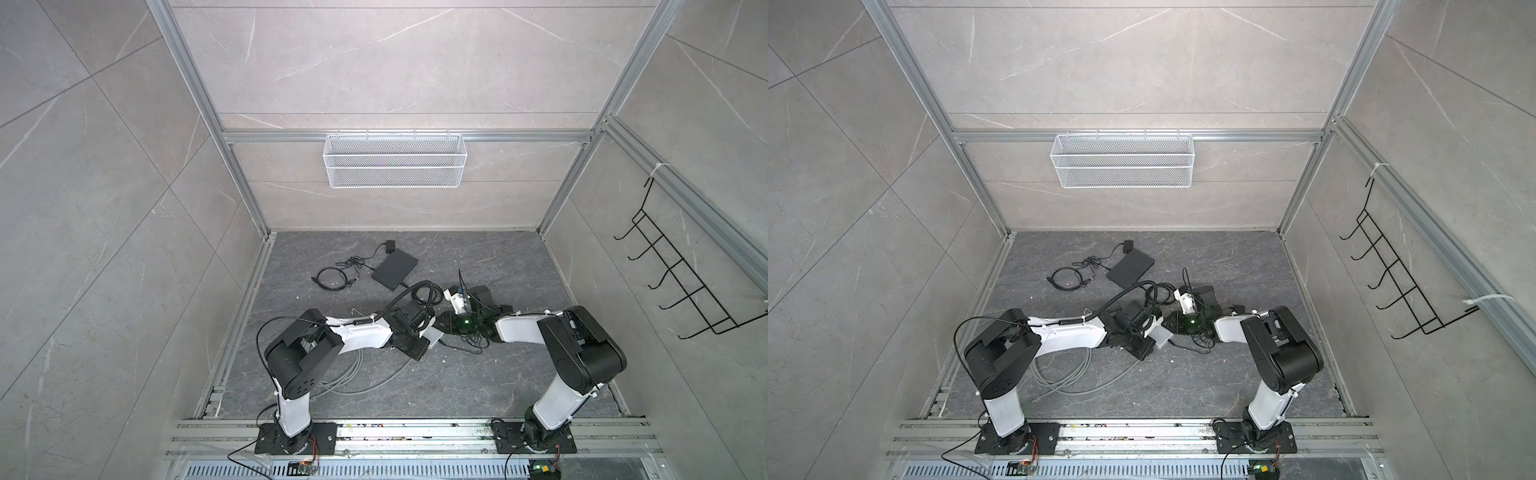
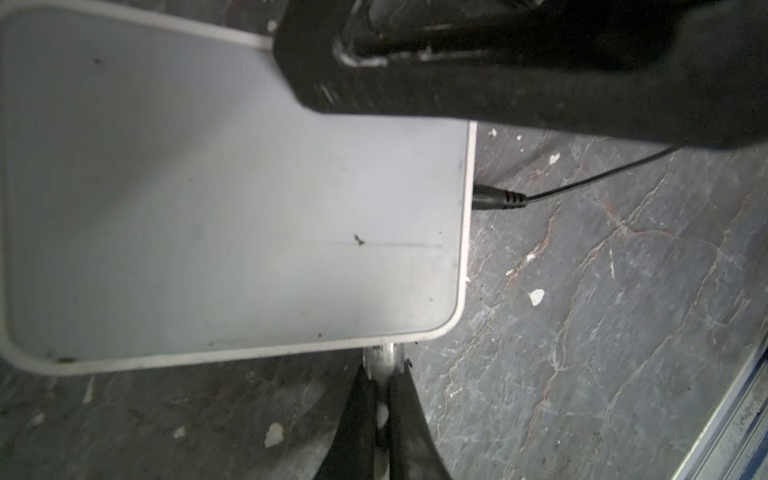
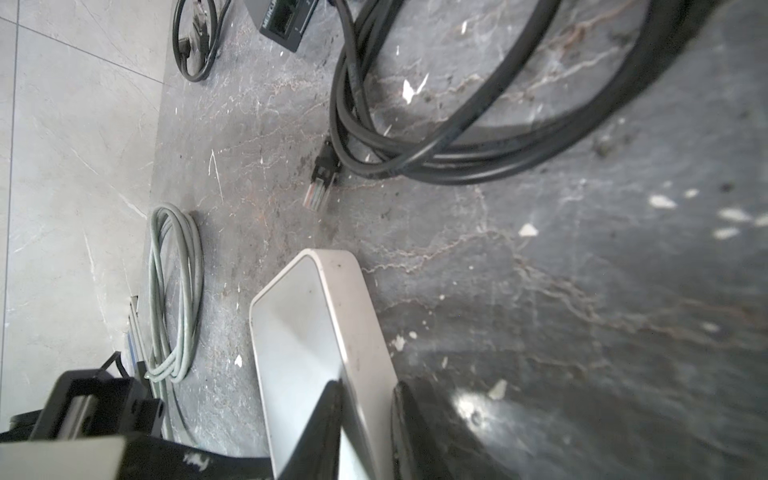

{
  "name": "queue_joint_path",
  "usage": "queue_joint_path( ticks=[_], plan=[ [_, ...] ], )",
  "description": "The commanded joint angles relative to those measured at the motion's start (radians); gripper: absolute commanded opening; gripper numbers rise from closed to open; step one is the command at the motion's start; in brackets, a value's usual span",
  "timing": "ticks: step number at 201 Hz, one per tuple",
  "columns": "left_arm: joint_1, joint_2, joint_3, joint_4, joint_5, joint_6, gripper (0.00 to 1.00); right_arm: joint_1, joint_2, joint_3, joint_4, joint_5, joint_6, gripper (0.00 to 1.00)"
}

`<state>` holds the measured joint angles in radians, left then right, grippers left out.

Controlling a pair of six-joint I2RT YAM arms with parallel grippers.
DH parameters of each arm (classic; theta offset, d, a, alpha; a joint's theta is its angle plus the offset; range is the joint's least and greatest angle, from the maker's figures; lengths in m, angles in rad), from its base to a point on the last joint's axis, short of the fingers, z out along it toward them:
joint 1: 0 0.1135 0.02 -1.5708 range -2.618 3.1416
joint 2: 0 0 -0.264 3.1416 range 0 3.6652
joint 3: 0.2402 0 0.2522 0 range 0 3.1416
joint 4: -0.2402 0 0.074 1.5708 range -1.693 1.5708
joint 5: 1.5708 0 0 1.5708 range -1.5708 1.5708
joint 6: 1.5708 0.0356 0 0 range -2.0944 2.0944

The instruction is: Insert the plug into the switch port

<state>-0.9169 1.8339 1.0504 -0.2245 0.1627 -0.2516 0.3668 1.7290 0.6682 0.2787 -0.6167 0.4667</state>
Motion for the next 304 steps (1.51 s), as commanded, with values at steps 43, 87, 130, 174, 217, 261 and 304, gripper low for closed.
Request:
queue_joint_path(
  ticks=[43,87,130,174,217,261,304],
  plan=[
    [0.027,0.036,0.028,0.236,-0.107,0.021,0.06,0.07,-0.004,-0.084,-0.17,-0.197,0.056,0.23],
    [0.036,0.078,0.095,0.275,-0.136,0.063,0.06,0.111,0.018,-0.096,-0.158,-0.25,0.068,0.23],
    [0.041,0.1,0.127,0.362,-0.166,0.078,0.06,0.146,0.029,-0.113,-0.185,-0.286,0.069,0.23],
    [0.064,0.121,0.175,0.412,-0.197,0.061,0.06,0.17,0.031,-0.144,-0.176,-0.301,0.098,0.23],
    [0.064,0.121,0.158,0.353,-0.141,0.061,0.07,0.147,-0.028,-0.113,-0.182,-0.2,0.151,0.26],
    [0.065,0.044,0.065,0.194,-0.05,0.097,0.22,0.023,-0.06,0.038,-0.35,-0.078,0.088,0.32],
    [0.064,-0.01,0.021,-0.003,0.036,0.135,0.41,-0.08,-0.029,0.127,-0.391,0.002,0.106,0.34]
  ],
)
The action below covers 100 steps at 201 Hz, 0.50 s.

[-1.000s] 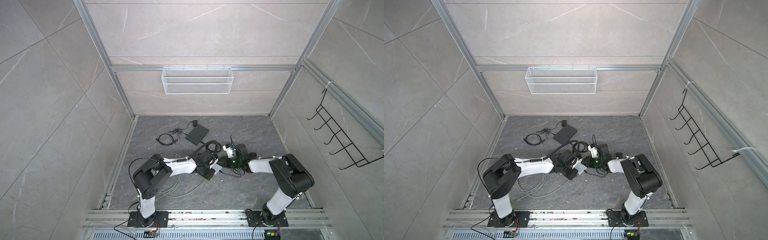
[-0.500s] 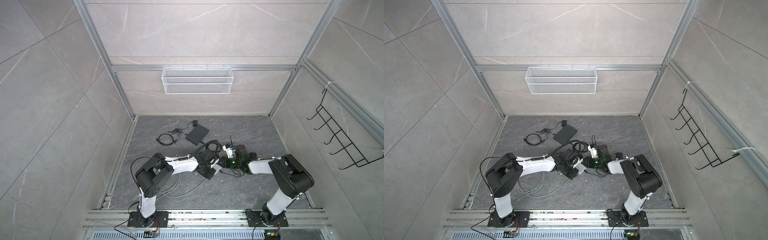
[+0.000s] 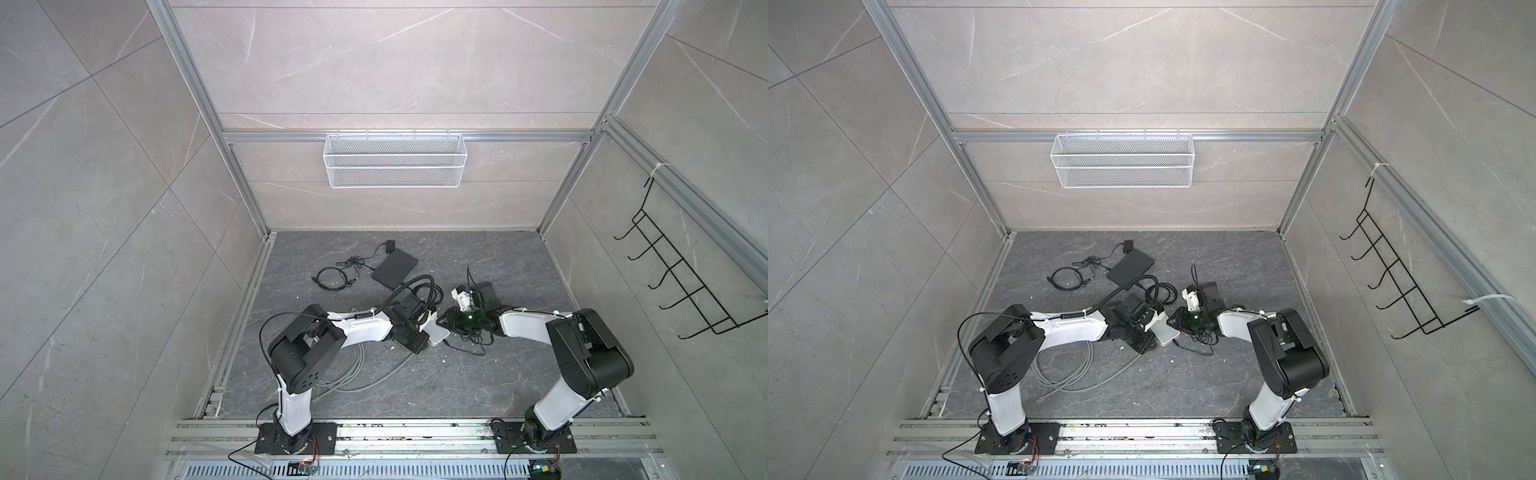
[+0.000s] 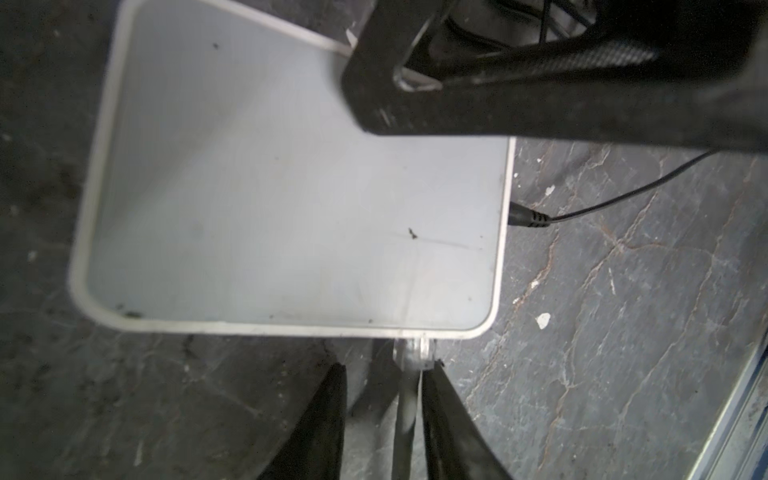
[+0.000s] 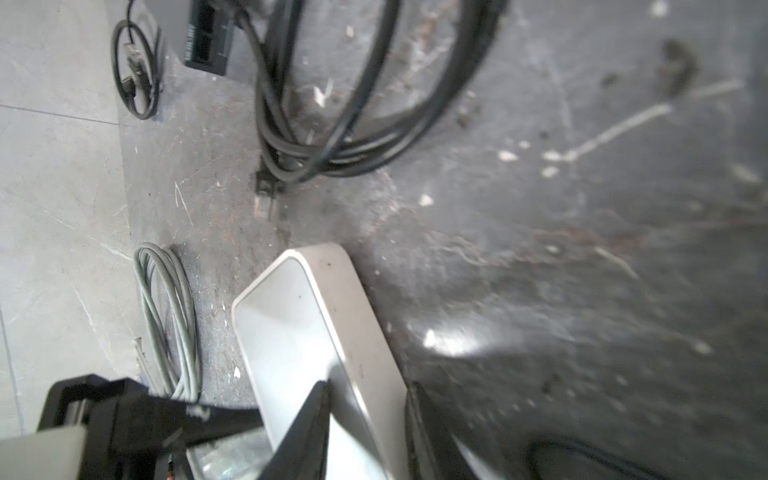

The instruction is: Insert the plug into the switch port

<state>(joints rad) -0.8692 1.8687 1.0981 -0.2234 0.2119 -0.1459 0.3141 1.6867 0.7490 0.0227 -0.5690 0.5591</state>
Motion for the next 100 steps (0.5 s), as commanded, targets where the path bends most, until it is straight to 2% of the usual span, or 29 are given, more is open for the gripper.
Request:
queue_joint_path(
  ticks=[1,29,51,76,100],
  plan=[
    [0.016,-0.046,-0.029,-0.006,-0.012,0.029,0.42,-0.029,0.013,0.049,-0.135,-0.043,0.013,0.34],
    [0.016,-0.112,-0.081,-0.061,0.005,0.043,0.46,-0.04,0.013,0.114,-0.189,-0.019,-0.005,0.34],
    [0.015,-0.147,-0.117,-0.036,0.012,0.034,0.47,-0.041,0.022,0.142,-0.234,-0.033,-0.053,0.34],
    [-0.003,-0.133,-0.123,0.024,0.023,0.005,0.5,-0.038,0.039,0.144,-0.231,-0.103,-0.131,0.36],
    [-0.026,-0.094,-0.098,0.058,0.012,-0.012,0.5,-0.039,0.073,0.18,-0.314,-0.09,-0.224,0.37]
  ],
)
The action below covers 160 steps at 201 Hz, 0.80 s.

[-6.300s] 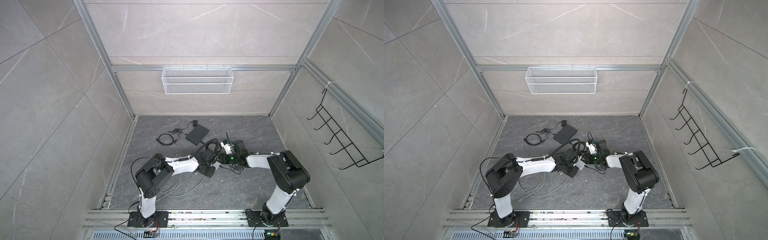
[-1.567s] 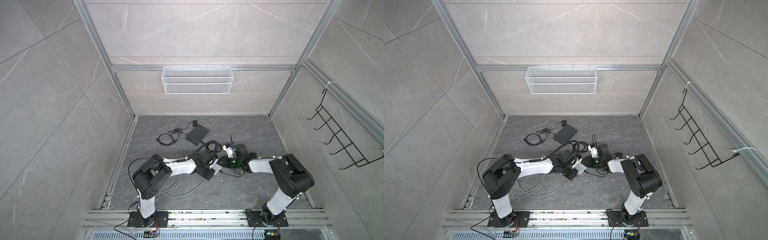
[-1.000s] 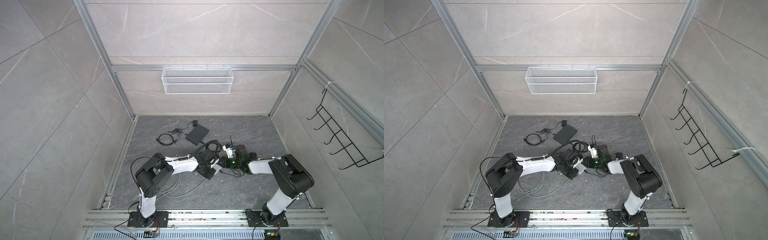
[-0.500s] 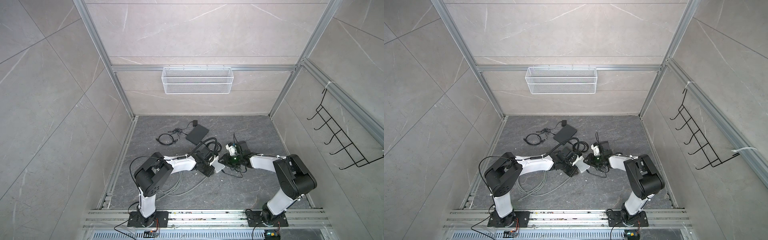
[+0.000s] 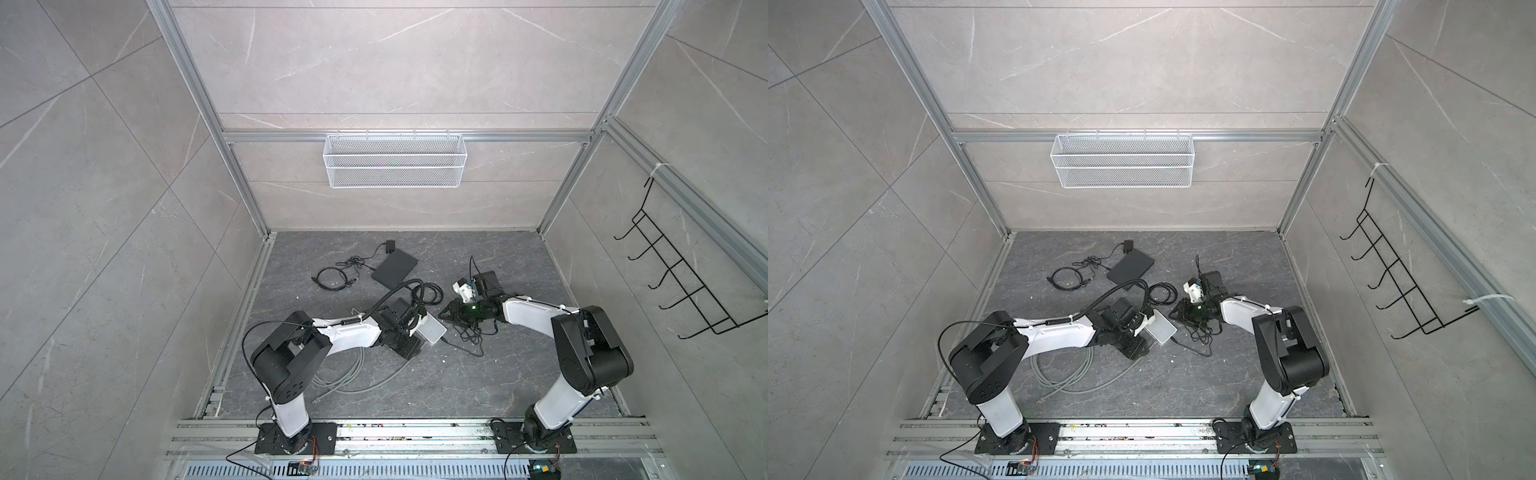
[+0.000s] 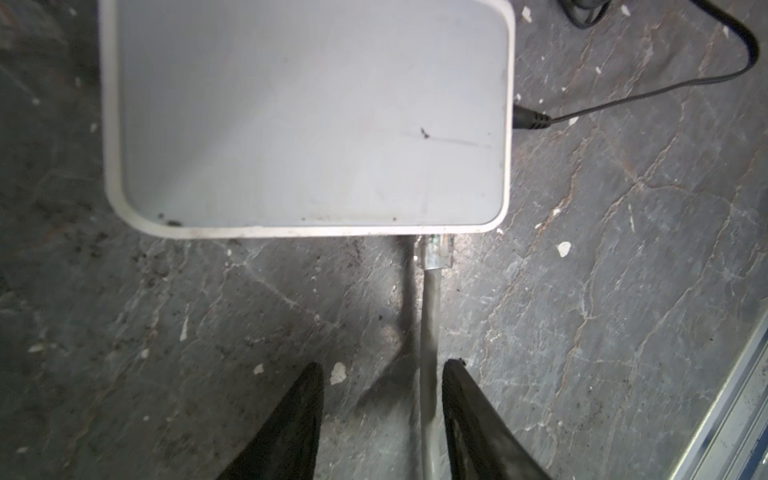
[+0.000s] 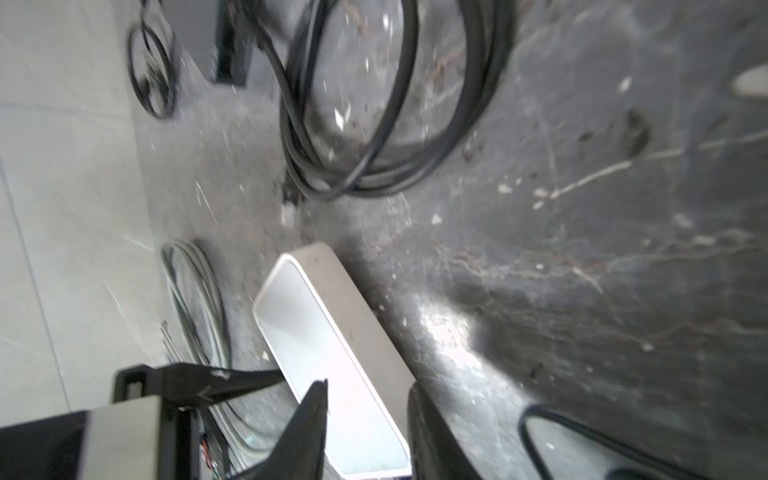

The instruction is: Insert the plug into the switch port

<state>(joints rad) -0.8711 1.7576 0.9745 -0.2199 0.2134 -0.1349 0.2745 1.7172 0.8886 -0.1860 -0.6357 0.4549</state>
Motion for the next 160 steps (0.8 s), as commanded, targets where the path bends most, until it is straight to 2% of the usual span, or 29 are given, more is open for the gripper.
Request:
queue_joint_path(
  ticks=[1,20,52,81,109,160],
  plan=[
    [-0.025,0.019,0.027,0.055,0.01,-0.023,0.5,0.0,0.044,0.041,-0.107,-0.023,-0.121,0.37],
    [-0.038,0.053,0.055,0.049,-0.009,-0.028,0.49,0.004,0.056,0.043,-0.115,-0.034,-0.14,0.38],
    [-0.038,0.078,0.059,0.04,-0.027,-0.039,0.43,0.021,0.033,0.027,-0.107,-0.044,-0.149,0.38],
    [-0.04,0.088,0.059,0.036,-0.031,-0.039,0.3,0.033,0.018,0.027,-0.121,-0.052,-0.172,0.39],
    [-0.04,0.105,0.068,0.042,-0.03,-0.034,0.21,0.063,0.057,0.032,-0.168,0.0,-0.198,0.38],
    [-0.036,0.16,0.116,0.061,-0.044,0.011,0.17,0.115,0.089,0.024,-0.26,0.051,-0.227,0.32]
  ],
)
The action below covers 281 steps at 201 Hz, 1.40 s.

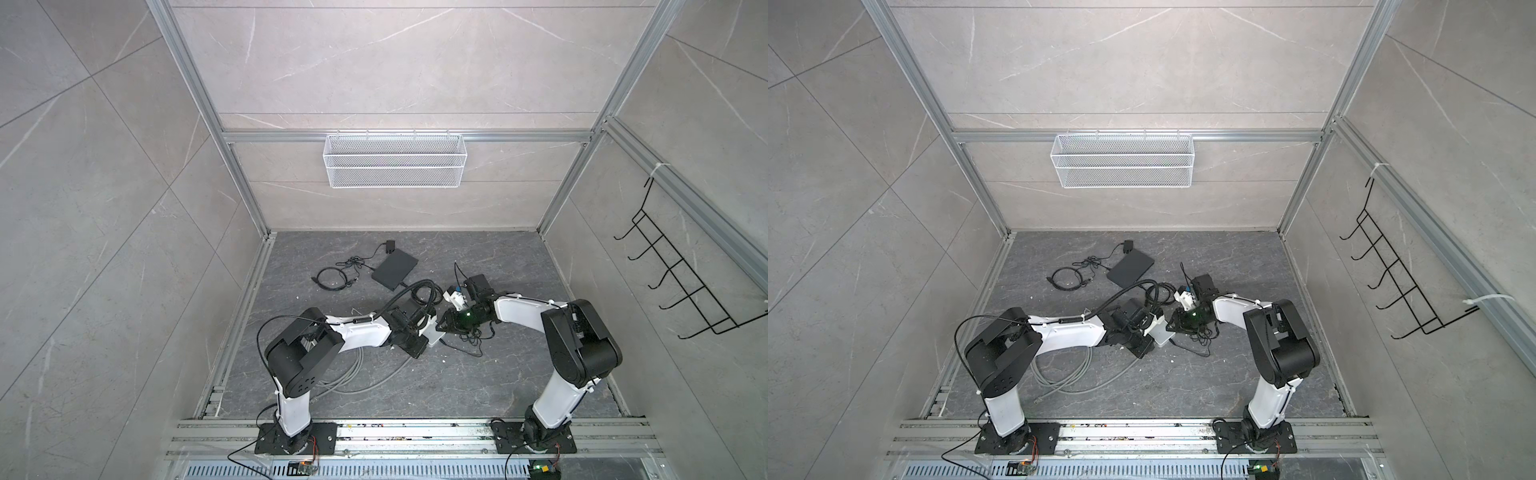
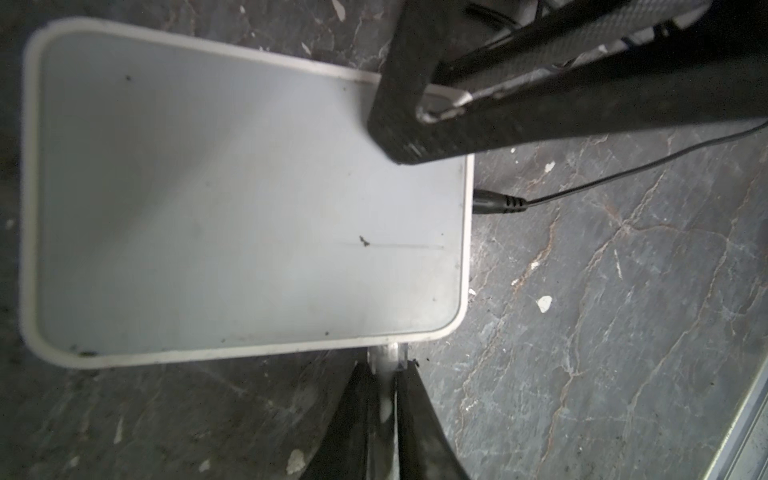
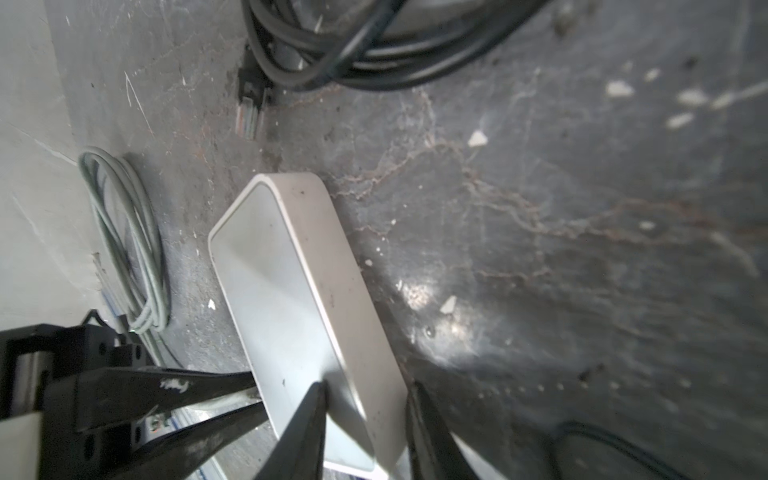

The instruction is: Insert the plug into the switch port

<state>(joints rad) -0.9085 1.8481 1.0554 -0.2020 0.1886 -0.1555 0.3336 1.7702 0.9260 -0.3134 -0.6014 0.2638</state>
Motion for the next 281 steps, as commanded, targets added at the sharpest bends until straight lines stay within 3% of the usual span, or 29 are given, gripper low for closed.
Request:
queue_joint_path(
  ticks=[1,47,132,243,260,281],
  plan=[
    [0.002,0.071,0.037,0.044,-0.02,0.033,0.17,0.057,0.036,-0.014,-0.134,0.016,-0.036,0.32],
    [0.029,0.122,0.116,0.088,0.008,0.064,0.14,0.141,0.044,-0.041,-0.209,-0.03,-0.066,0.3],
    [0.054,0.173,0.121,0.243,0.019,-0.001,0.14,0.194,0.053,-0.164,-0.136,-0.185,0.0,0.28],
    [0.076,0.227,0.213,0.269,0.042,-0.004,0.13,0.239,0.062,-0.208,-0.084,-0.21,0.044,0.27],
    [0.076,0.207,0.198,0.255,0.047,-0.006,0.13,0.217,0.032,-0.2,-0.072,-0.21,0.071,0.28],
    [0.076,0.137,0.136,0.192,0.079,0.014,0.14,0.142,-0.025,-0.111,-0.147,-0.128,0.068,0.3]
  ],
)
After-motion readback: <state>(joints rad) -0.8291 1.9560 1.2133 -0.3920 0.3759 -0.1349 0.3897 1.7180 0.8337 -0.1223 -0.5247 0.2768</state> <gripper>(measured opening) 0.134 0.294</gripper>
